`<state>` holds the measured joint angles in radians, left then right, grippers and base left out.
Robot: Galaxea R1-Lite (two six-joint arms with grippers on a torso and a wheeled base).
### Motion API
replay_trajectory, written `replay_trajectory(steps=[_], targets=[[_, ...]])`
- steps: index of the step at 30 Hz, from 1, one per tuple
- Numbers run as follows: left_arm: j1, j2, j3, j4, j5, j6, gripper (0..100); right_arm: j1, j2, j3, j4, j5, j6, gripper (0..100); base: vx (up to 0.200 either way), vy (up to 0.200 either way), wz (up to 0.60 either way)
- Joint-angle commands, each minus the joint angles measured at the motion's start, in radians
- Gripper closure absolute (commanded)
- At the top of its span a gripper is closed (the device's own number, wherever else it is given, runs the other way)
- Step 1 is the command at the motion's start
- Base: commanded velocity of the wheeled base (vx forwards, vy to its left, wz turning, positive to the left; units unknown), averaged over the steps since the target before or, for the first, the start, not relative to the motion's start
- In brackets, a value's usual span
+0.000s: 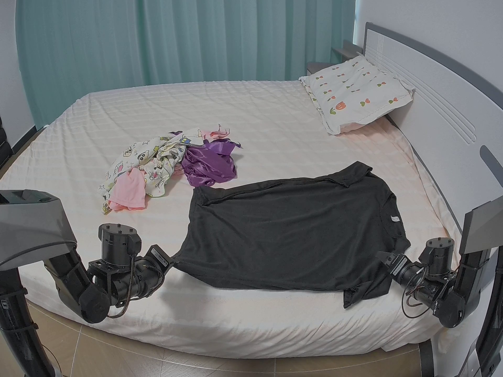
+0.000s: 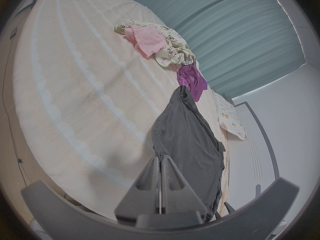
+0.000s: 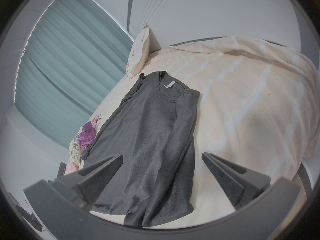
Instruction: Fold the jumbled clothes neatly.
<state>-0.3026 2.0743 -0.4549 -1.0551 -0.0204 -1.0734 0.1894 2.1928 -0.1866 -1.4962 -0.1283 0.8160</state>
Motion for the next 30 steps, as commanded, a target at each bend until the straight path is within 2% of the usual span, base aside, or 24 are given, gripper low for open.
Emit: replay_trajectory(steps=[1, 9, 10, 21, 25, 30], targets=[[-0.001, -0.005, 0.001, 0.0, -0.001, 0.0, 100, 0.045, 0.007, 0.004, -0.006, -0.007, -0.012, 0, 0.0, 0.0, 0.0], [-0.001, -0.005, -0.001, 0.0, -0.001, 0.0, 100, 0.053, 0.035, -0.016, -0.003, -0.007, -0.014, 0, 0.0, 0.0, 0.0], [-0.001, -0.005, -0.001, 0.0, -0.001, 0.0, 100, 0.053, 0.038, -0.016, -0.004, -0.007, -0.014, 100, 0.0, 0.0, 0.0], [0.0, 0.001, -0.002, 0.0, -0.003, 0.0, 100, 0.042, 0.01, 0.052, 0.004, -0.008, -0.08, 100, 0.0, 0.0, 0.0], [0.0, 0.003, -0.005, 0.0, -0.001, 0.0, 100, 0.018, -0.007, 0.088, -0.006, -0.008, -0.113, 100, 0.0, 0.0, 0.0], [0.01, -0.011, -0.002, 0.0, -0.001, 0.003, 100, -0.053, -0.031, 0.118, -0.01, 0.001, -0.17, 100, 0.0, 0.0, 0.0]])
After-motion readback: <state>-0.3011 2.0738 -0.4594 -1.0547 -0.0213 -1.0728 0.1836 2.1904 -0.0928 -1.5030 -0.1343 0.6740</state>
